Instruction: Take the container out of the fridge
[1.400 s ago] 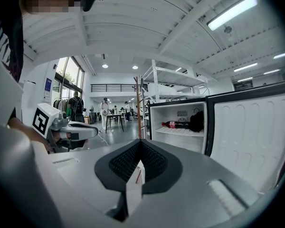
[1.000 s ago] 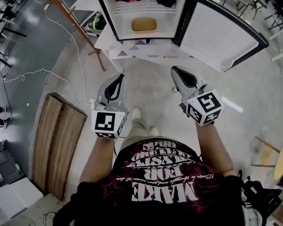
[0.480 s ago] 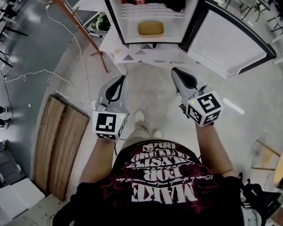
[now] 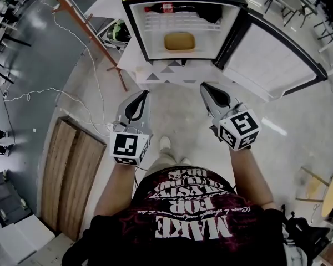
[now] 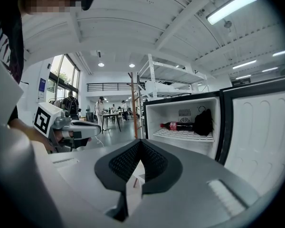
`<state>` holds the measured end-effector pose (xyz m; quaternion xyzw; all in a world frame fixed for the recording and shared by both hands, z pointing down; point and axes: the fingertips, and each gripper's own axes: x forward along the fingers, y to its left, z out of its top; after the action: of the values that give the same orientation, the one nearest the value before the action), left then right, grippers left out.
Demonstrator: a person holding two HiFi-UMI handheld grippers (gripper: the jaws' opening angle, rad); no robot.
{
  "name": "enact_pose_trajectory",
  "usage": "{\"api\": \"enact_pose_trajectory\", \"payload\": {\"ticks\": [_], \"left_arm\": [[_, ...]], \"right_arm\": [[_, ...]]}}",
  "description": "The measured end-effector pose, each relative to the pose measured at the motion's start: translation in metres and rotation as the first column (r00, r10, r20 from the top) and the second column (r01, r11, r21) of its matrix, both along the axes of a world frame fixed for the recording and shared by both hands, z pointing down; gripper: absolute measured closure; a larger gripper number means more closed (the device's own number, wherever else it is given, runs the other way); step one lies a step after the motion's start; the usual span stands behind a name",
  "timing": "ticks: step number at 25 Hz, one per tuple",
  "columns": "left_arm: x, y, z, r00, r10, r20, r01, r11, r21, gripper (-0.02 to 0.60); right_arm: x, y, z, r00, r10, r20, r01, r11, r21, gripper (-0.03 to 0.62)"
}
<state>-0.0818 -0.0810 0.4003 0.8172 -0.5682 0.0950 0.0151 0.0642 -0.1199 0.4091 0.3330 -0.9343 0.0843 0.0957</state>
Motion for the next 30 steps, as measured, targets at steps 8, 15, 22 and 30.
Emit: {"api": "enact_pose_trajectory", "payload": {"ticks": [8,15,22,30], "left_arm": [[-0.014,-0.026,-0.003,1.0,0.018,-0.012,-0.018,1.0,0.01,0.581],[-0.032,-0.05,-0.013,0.999,0.028,-0.023,-0.027,0.999,0.042,0.581],[-0.046,-0.069,-0.005,0.997,0.066,-0.038,-0.065,0.998,0.023,0.581],[-0.065,-0.096,-0.003,0.993,0.112,-0.042,-0.111,0.994,0.021,0.581]], "right_arm": [[-0.012,-0.023,-0.007,1.0,0.014,-0.017,-0.014,1.0,0.009,0.58],[-0.033,-0.039,-0.014,1.0,0.008,-0.03,-0.007,1.0,0.027,0.58],[-0.044,-0.056,-0.012,0.998,0.041,-0.049,-0.04,0.999,0.029,0.579],[-0.047,-0.082,-0.021,0.991,0.127,-0.048,-0.125,0.991,0.051,0.579]]}}
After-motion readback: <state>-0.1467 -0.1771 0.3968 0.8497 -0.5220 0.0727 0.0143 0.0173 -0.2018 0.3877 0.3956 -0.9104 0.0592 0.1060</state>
